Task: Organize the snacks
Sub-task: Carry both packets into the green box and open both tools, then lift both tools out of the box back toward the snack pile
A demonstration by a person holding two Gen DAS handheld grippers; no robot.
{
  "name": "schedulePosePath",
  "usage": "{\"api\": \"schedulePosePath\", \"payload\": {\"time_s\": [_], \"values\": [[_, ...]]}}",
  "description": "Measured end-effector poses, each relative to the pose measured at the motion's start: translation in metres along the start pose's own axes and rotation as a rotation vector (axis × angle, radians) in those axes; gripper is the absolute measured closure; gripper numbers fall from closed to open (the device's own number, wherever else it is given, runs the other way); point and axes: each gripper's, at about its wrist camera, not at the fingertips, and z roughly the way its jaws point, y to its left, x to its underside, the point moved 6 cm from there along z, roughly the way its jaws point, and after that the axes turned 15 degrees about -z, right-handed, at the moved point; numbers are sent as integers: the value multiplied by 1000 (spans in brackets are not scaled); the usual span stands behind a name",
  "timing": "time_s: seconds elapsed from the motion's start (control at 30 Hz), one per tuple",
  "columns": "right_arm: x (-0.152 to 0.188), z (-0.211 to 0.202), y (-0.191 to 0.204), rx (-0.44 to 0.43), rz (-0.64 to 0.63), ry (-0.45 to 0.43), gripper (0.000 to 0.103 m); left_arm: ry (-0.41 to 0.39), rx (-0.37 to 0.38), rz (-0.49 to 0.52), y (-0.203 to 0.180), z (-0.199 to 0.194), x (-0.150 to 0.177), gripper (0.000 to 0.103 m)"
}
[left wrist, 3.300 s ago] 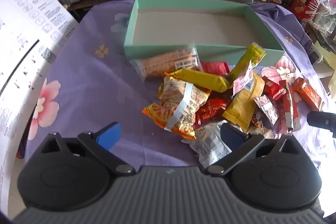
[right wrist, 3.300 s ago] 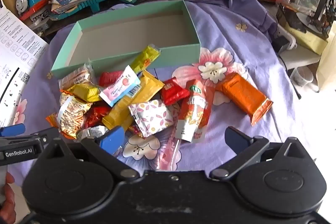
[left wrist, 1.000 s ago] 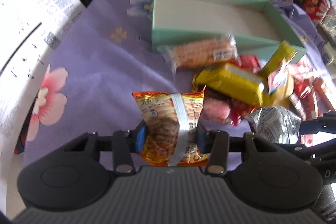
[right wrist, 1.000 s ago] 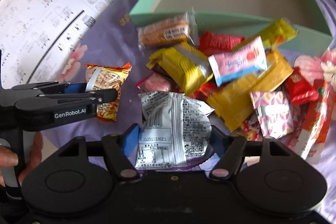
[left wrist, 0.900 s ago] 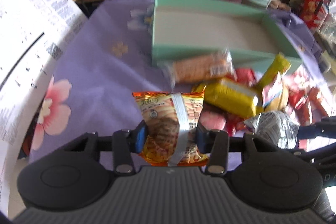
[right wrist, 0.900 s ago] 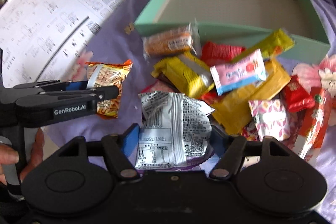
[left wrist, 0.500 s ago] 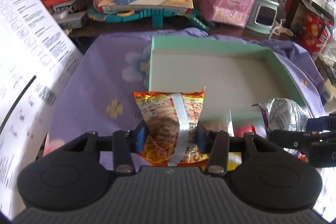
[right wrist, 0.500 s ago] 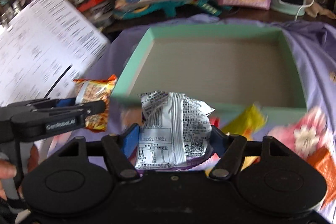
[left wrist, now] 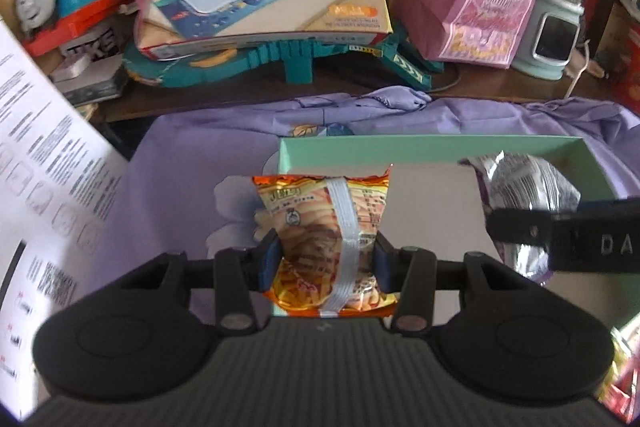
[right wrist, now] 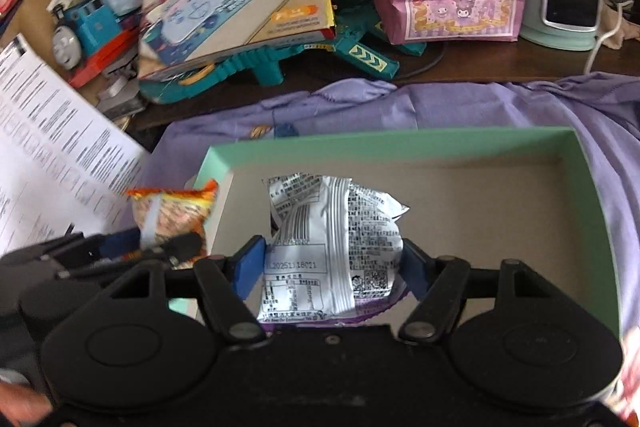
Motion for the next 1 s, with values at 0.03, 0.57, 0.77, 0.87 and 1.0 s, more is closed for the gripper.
{"api": "schedulePosePath", "payload": {"time_s": [0.03,0.57,0.77,0.87,1.0], "values": [[-4,8,-4,-3,12,3,33,4,-4,5,-2,8,-4,58],[-16,22,-13,-8,95,-62,1,-62,-61,55,-13,38,-25,5],[-11,1,-10,-3,90,-72,0,-52,-58,35,-10,20,-20,2],[-8,-10,-6,1,69,-70,0,-46,-54,29,-10,10,-13,0],[2,-31,-1,9,49,-80,0,-44,-47,25,-9,-10,0,0]]}}
